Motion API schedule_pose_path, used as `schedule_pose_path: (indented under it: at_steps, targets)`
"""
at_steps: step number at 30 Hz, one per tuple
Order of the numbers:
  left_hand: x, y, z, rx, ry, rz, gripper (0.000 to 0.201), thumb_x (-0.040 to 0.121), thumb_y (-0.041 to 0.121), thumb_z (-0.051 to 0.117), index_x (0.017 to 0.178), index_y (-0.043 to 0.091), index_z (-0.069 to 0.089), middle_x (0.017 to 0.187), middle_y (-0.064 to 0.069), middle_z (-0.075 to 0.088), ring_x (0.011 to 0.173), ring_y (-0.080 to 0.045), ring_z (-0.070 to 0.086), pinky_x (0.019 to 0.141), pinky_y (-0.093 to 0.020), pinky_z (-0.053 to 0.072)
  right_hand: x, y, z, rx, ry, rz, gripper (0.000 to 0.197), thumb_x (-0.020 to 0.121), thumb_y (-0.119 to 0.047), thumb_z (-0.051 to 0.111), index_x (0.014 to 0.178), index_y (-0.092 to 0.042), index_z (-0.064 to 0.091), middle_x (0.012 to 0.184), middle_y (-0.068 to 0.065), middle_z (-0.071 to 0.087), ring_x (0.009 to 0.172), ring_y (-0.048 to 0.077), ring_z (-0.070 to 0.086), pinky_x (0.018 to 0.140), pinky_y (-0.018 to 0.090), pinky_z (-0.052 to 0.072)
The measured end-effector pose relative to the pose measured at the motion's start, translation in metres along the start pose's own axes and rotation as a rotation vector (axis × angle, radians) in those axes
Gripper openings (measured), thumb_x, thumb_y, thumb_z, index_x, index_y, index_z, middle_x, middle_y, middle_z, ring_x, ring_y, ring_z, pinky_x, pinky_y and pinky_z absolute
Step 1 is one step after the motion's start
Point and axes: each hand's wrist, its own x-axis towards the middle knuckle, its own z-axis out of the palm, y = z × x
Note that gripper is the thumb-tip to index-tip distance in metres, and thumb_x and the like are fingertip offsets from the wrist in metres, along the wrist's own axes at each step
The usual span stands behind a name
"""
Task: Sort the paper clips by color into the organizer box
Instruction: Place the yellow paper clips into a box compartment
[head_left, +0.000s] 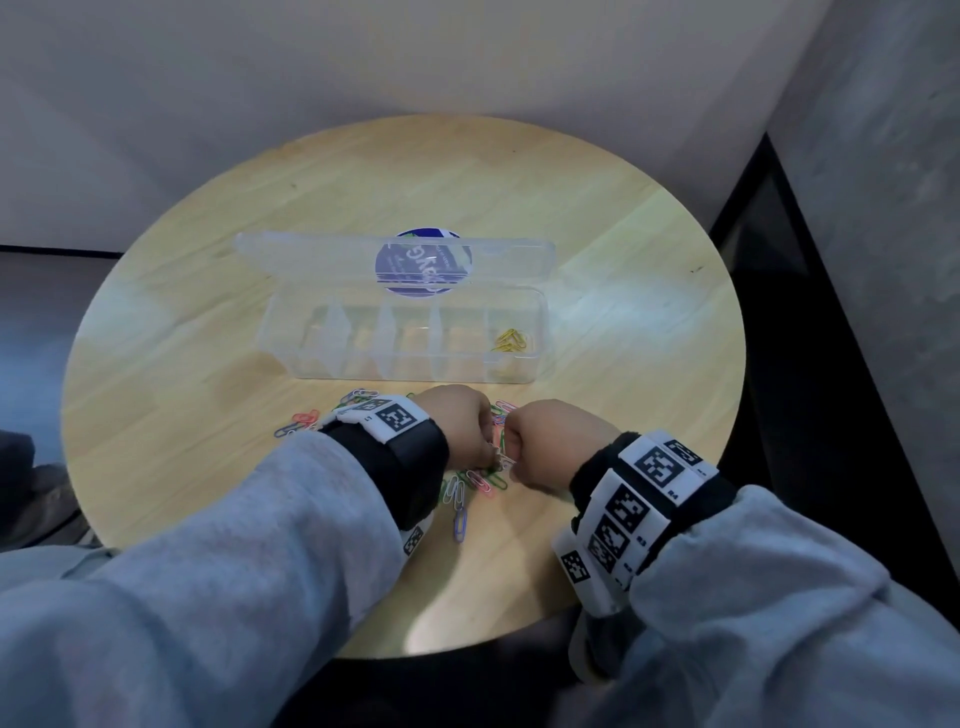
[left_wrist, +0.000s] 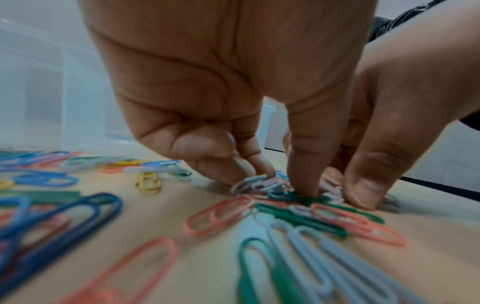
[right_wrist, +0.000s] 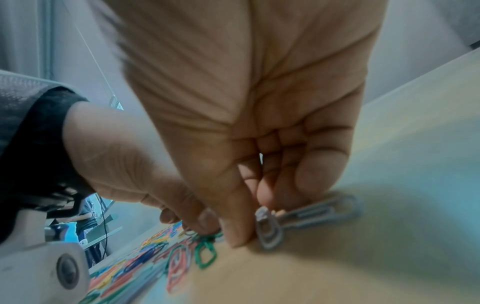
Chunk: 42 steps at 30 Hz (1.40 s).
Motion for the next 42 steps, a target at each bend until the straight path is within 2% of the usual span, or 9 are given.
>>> schedule_pose_path:
  at_steps: [3, 8, 14, 20, 26, 30, 34, 40, 42]
  targets:
    - [-0.001, -0.002, -0.001, -0.016, -0.004, -0.010, 0.014, 0.078, 0.026, 0.068, 0.080, 0.024, 0.054, 0.084, 0.007, 0.057, 0.080, -0.014, 0.052, 0.053, -0.020, 0.032, 0.001, 0.003, 0.000, -0.002, -0.007, 0.018, 0.024, 0.087, -0.008, 0.051, 0.107, -0.004, 0.064, 0.108, 0.013, 0.065, 0.098, 0.027, 0.061, 0.071, 0.026, 0.042]
    - [-0.005, -0.003, 0.001, -0.010, 0.040, -0.001, 0.012, 0.077, 0.018, 0.062, 0.080, 0.026, 0.054, 0.067, 0.009, 0.048, 0.076, -0.014, 0.050, 0.050, -0.020, 0.030, 0.000, 0.002, -0.001, -0.003, -0.030, 0.043, 0.025, 0.085, -0.009, 0.052, 0.107, -0.005, 0.063, 0.101, 0.010, 0.064, 0.082, 0.022, 0.053, 0.068, 0.025, 0.041]
    - [-0.006, -0.002, 0.003, -0.029, 0.036, 0.019, 0.013, 0.075, 0.020, 0.062, 0.081, 0.028, 0.053, 0.074, 0.008, 0.054, 0.076, -0.015, 0.053, 0.053, -0.021, 0.031, -0.003, 0.002, -0.005, 0.007, -0.082, 0.050, 0.012, 0.082, -0.009, 0.054, 0.092, -0.009, 0.061, 0.086, 0.007, 0.057, 0.076, 0.022, 0.052, 0.056, 0.024, 0.038]
    - [-0.004, 0.001, 0.006, -0.050, 0.050, 0.009, 0.015, 0.074, 0.025, 0.067, 0.077, 0.027, 0.053, 0.068, 0.010, 0.051, 0.074, -0.012, 0.052, 0.050, -0.020, 0.031, -0.009, 0.026, -0.025, 0.323, -0.020, 0.121, 0.013, 0.076, -0.006, 0.062, 0.067, -0.015, 0.057, 0.064, -0.001, 0.058, 0.062, 0.016, 0.055, 0.057, 0.022, 0.043]
    - [-0.001, 0.003, 0.006, -0.037, 0.028, -0.012, 0.013, 0.075, 0.025, 0.070, 0.073, 0.026, 0.057, 0.081, 0.009, 0.060, 0.076, -0.010, 0.053, 0.050, -0.016, 0.032, -0.011, 0.042, -0.028, 0.685, -0.006, 0.082, 0.017, 0.080, 0.001, 0.063, 0.076, -0.014, 0.057, 0.066, 0.003, 0.060, 0.057, 0.017, 0.059, 0.071, 0.031, 0.054]
    - [-0.002, 0.005, 0.004, -0.008, -0.009, -0.016, 0.009, 0.078, 0.025, 0.069, 0.079, 0.024, 0.060, 0.081, 0.006, 0.059, 0.076, -0.012, 0.052, 0.050, -0.017, 0.032, -0.011, 0.043, -0.027, 0.791, -0.039, 0.071, 0.018, 0.084, 0.004, 0.055, 0.095, -0.008, 0.063, 0.062, 0.000, 0.053, 0.057, 0.016, 0.059, 0.079, 0.033, 0.055]
    - [-0.003, 0.004, 0.003, -0.018, -0.043, 0.002, 0.007, 0.080, 0.024, 0.066, 0.078, 0.022, 0.059, 0.080, 0.003, 0.059, 0.075, -0.014, 0.052, 0.052, -0.019, 0.034, -0.012, 0.041, -0.029, 0.923, -0.074, 0.124, 0.023, 0.087, 0.004, 0.040, 0.078, -0.005, 0.058, 0.063, 0.006, 0.047, 0.056, 0.017, 0.051, 0.068, 0.031, 0.053]
    - [-0.009, -0.012, -0.004, -0.384, -0.041, -0.074, 0.015, 0.073, 0.015, 0.062, 0.060, 0.019, 0.057, 0.062, 0.002, 0.058, 0.059, -0.013, 0.050, 0.061, -0.021, 0.042, -0.012, 0.037, -0.028, 0.976, -0.130, 0.156, 0.028, 0.082, 0.008, 0.032, 0.066, -0.006, 0.050, 0.065, 0.012, 0.050, 0.073, 0.030, 0.049, 0.057, 0.029, 0.040]
    - [-0.011, -0.014, -0.010, -0.517, -0.045, -0.082, 0.018, 0.076, 0.010, 0.061, 0.061, 0.017, 0.056, 0.060, 0.000, 0.059, 0.052, -0.010, 0.051, 0.055, -0.017, 0.043, -0.012, 0.035, -0.027, 0.982, -0.136, 0.136, 0.026, 0.083, 0.007, 0.035, 0.066, -0.006, 0.049, 0.067, 0.011, 0.049, 0.071, 0.029, 0.050, 0.057, 0.028, 0.040]
